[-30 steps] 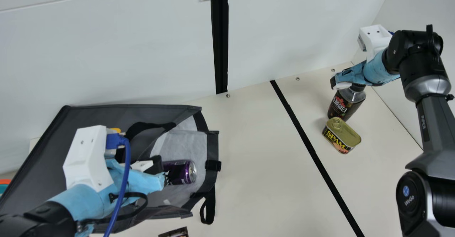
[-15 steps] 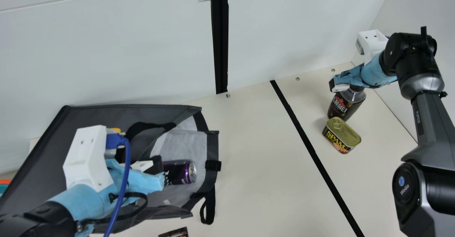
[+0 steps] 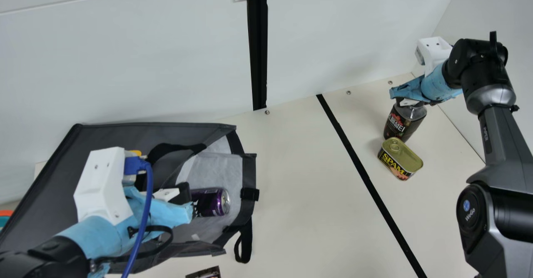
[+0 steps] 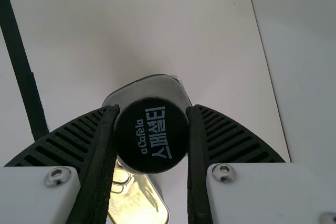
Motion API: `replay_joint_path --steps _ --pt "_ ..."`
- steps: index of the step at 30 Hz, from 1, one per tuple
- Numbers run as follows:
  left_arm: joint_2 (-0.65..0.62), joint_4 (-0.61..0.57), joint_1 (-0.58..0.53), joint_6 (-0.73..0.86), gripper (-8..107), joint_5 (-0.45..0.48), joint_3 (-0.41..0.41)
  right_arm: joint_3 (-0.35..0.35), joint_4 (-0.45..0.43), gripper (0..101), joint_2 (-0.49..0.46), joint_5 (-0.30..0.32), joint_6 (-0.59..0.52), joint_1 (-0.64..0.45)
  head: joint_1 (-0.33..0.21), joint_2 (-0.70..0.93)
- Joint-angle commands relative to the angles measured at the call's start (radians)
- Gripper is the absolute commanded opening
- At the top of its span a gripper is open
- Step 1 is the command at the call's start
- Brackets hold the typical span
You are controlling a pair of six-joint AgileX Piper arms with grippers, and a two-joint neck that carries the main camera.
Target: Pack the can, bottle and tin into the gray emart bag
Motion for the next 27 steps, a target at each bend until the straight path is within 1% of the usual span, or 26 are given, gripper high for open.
replay_joint_path --steps 1,17,27 --pt "0.0 0.0 0.0 0.0 10 0.0 0.0 0.001 0.006 0 0.0 0.003 0.0 0.0 -0.023 -0.001" --pt "0.0 0.0 0.0 0.0 10 0.0 0.0 -0.005 0.052 0 -0.04 0.001 -0.036 -0.008 -0.023 -0.001" --pt "0.0 0.0 0.0 0.0 10 0.0 0.0 -0.004 0.074 0 -0.076 0.005 -0.065 0.009 -0.023 -0.001"
